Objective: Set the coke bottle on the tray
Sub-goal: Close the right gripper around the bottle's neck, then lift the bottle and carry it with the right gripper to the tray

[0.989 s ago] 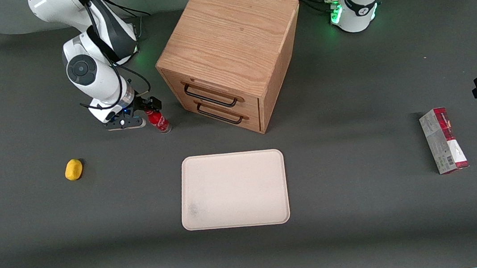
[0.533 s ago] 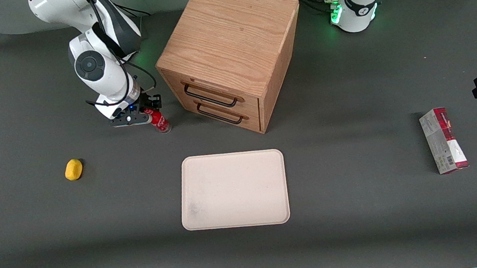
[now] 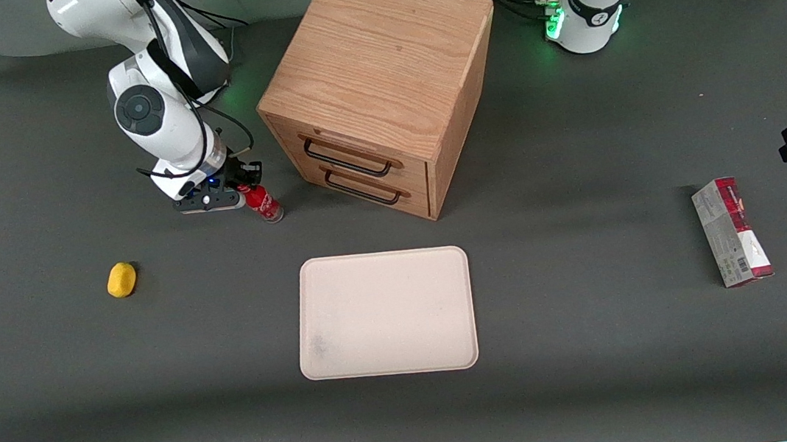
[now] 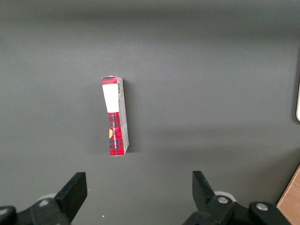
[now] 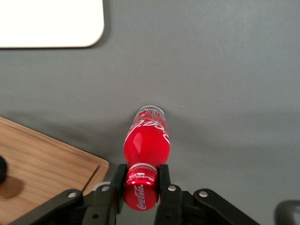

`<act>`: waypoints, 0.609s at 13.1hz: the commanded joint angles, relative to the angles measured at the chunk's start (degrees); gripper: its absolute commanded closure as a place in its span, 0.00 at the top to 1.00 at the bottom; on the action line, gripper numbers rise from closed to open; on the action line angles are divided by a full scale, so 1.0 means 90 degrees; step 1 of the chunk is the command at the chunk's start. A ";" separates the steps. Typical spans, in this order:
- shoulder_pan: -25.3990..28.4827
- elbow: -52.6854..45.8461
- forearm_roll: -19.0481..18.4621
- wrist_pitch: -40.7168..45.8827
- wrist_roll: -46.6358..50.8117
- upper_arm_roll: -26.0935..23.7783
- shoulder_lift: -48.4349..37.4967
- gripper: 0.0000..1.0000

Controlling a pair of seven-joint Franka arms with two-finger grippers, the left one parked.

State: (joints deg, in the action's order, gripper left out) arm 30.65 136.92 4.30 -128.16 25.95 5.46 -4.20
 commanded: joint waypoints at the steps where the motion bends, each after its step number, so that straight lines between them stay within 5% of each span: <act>1: 0.0041 -0.1555 0.0098 0.1412 0.0037 0.0048 0.0289 0.02; 8: 0.0012 -0.7664 0.0020 0.5075 -0.0031 0.0262 0.2893 0.05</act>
State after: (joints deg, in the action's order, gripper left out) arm 30.57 90.12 4.27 -92.67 25.90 7.49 8.68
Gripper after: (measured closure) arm 0.683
